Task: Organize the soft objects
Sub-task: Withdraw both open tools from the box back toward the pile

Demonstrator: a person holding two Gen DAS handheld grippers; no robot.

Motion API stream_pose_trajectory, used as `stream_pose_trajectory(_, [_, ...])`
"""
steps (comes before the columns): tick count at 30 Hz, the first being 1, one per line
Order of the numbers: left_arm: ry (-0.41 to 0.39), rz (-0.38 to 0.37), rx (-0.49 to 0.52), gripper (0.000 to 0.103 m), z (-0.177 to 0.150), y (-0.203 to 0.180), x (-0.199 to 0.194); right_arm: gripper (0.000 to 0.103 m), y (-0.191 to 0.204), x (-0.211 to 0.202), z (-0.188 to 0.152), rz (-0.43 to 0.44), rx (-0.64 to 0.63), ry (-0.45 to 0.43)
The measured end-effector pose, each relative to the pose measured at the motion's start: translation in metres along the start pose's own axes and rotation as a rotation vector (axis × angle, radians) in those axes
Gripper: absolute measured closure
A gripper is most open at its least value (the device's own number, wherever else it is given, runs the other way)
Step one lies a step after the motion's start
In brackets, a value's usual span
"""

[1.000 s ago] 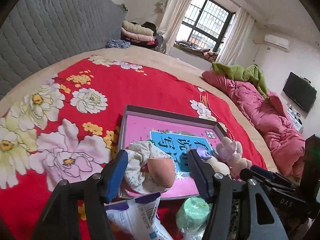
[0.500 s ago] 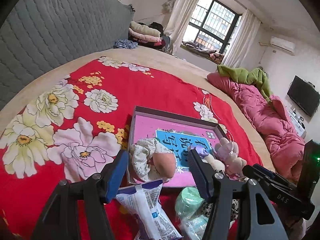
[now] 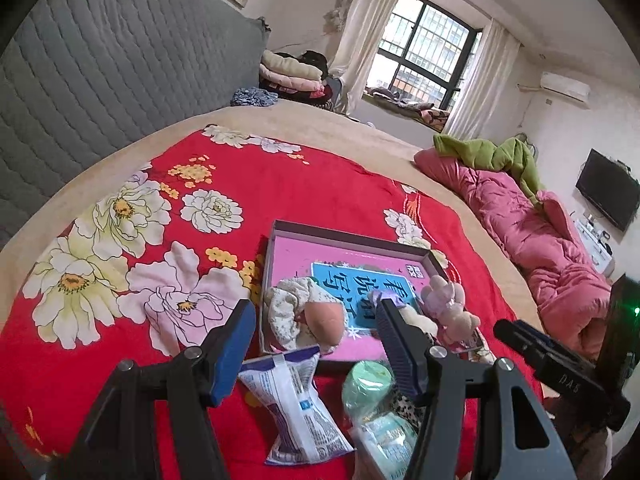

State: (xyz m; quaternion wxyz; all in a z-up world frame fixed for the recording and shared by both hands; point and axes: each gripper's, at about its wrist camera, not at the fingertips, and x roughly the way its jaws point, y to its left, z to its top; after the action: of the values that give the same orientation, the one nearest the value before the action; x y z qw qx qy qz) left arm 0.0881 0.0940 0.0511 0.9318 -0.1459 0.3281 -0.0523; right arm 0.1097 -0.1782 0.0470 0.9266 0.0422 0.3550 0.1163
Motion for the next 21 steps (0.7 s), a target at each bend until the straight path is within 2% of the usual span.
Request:
stream_pose_trajectory(7, [0.011,0.008,0.060,0.040,-0.008,-0.018,-0.009,0.030,-0.003,-0.017,-0.005,-0.015,0.002,-0.015])
stream_pose_trajectory(21, [0.045,0.012,0.075,0.040,-0.018,-0.021,-0.019,0.030,-0.012,-0.040,-0.013,-0.038,-0.005,-0.031])
